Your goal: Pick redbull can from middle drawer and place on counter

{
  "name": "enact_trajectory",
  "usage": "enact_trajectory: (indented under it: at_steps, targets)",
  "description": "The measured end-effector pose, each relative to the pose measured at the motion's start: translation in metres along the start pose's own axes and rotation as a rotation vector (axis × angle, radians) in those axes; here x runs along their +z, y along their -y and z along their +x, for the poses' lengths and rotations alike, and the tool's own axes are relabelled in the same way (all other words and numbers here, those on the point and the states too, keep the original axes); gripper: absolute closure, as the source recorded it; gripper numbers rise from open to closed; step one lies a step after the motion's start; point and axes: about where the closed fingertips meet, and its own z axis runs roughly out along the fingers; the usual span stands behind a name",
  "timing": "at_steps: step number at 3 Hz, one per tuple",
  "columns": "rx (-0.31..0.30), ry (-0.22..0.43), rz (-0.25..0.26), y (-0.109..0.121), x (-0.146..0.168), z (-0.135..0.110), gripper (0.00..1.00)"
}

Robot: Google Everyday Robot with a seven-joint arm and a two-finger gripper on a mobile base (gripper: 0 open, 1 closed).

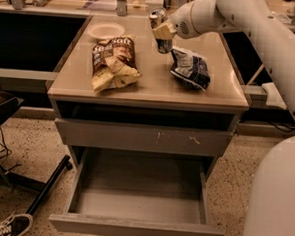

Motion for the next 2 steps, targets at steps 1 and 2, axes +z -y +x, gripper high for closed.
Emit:
enact_trajectory:
  at_steps: [1, 2]
  targets:
    - [0.0, 0.0, 0.0, 0.0, 0.0, 0.0, 0.35]
    - [0.0, 0.0, 0.0, 0.0, 0.0001, 0.0, 0.12]
